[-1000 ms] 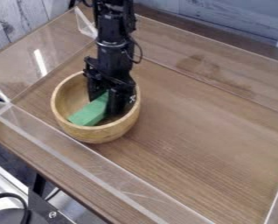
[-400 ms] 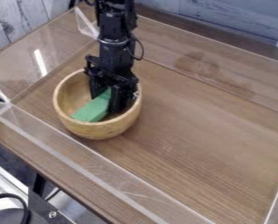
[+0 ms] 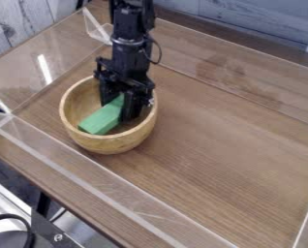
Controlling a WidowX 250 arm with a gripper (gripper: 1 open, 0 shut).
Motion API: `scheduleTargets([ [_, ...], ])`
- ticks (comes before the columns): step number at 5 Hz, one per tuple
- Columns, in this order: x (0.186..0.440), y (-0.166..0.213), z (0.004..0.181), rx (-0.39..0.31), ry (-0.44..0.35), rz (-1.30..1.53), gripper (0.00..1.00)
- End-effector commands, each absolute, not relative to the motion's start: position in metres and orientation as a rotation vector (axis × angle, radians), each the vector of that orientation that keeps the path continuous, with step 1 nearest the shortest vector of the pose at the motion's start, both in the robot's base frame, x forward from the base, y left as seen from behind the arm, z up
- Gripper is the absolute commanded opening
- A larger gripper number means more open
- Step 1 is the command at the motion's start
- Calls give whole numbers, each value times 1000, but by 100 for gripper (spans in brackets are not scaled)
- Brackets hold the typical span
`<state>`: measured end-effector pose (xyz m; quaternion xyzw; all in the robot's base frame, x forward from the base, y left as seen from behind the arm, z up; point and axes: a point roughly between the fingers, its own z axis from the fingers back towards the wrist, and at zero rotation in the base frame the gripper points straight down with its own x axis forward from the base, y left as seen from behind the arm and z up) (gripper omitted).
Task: Remove the green block from inside the brown bowl and put it on the table
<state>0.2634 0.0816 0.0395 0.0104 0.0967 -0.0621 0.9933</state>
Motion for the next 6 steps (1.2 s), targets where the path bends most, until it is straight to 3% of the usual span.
scheduleTargets([
  [1,278,83,71,46,106,-103,0],
  [4,290,73,99,6,24,-34,0],
  [5,285,61,94,-11,11,-73,0],
  [6,280,53,95,37,33,-108,0],
])
